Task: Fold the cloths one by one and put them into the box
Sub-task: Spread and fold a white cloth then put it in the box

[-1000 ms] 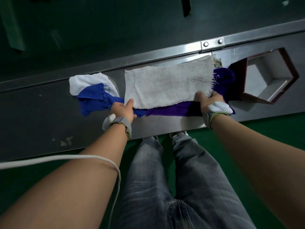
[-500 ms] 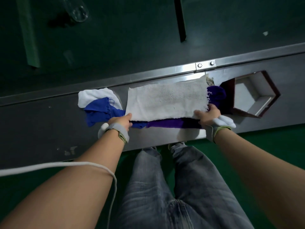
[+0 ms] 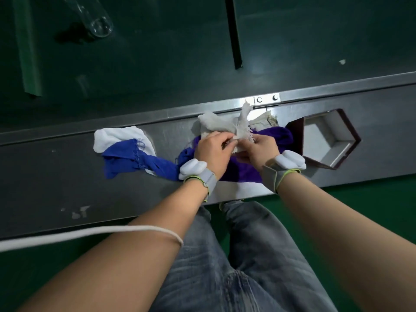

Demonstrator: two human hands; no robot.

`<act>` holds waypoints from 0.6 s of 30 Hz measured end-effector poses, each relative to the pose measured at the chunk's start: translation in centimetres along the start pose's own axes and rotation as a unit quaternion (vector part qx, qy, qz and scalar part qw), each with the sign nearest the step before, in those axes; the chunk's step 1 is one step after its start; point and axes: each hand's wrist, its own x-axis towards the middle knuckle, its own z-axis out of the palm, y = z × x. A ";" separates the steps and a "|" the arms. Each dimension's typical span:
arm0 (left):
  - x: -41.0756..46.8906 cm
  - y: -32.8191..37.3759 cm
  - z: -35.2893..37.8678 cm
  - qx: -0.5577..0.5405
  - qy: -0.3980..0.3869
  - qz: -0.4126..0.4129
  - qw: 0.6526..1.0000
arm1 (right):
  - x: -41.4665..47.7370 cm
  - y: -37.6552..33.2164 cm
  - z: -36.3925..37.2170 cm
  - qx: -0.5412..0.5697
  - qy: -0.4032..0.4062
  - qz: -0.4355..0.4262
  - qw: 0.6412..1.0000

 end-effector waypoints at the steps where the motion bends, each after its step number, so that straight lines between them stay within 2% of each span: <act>1: -0.1 0.0 0.2 -0.006 0.002 -0.003 1.000 | 0.0 0.1 -0.2 0.008 -0.007 0.013 1.000; 7: -0.3 0.5 0.5 -0.007 0.006 -0.011 1.000 | 0.2 0.4 -0.7 0.059 -0.067 0.053 0.995; 11: -0.5 1.1 0.6 -0.010 0.011 -0.005 1.000 | 0.3 0.5 -0.7 0.050 -0.080 0.061 0.994; 14: -0.8 1.4 0.8 -0.007 -0.022 0.001 1.000 | 0.2 0.3 -0.5 0.083 -0.067 0.094 0.990; 16: -0.9 1.4 0.9 0.005 -0.057 0.014 0.998 | 0.1 0.0 -0.7 0.172 -0.060 0.167 0.969; 18: -1.2 1.3 0.6 0.026 -0.094 0.040 0.994 | 0.0 0.1 -0.9 0.210 -0.064 0.189 0.957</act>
